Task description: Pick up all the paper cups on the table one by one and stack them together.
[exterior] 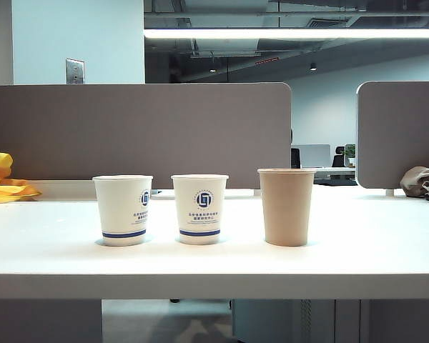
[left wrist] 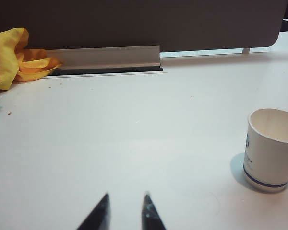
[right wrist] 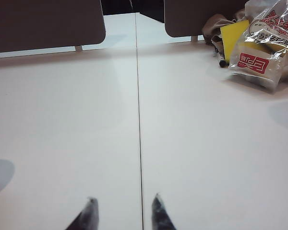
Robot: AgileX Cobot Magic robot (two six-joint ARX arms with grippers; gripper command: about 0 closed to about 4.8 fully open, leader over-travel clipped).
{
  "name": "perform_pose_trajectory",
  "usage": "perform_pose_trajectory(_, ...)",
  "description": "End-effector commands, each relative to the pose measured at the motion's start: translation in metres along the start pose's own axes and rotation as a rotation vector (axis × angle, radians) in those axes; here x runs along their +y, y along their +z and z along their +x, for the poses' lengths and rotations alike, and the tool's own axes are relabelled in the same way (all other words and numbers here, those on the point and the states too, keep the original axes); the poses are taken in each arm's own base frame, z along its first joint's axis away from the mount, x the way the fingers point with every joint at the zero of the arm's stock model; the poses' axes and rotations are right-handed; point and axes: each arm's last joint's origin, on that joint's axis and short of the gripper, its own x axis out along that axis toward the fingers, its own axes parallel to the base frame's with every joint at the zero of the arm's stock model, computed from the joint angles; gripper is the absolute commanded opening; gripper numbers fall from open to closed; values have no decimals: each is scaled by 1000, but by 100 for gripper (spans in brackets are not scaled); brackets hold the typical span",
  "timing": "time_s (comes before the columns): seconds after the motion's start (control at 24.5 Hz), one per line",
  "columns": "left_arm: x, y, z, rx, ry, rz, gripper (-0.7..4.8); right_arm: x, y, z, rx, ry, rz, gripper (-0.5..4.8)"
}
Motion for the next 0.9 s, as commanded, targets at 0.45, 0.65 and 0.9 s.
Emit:
perform_pose_trajectory(0.45,0,2,0,-15,-9,-59,88,0,-1,1,-11,1,0,144)
perform_pose_trajectory(0.65,0,2,0,-15,-9,-69,25,0,-1,1,-11,4,0,29)
perform_pose_trajectory(0.9,0,4,0,-23,-13,-187,-6,1,0,0,-8,40,108,-2)
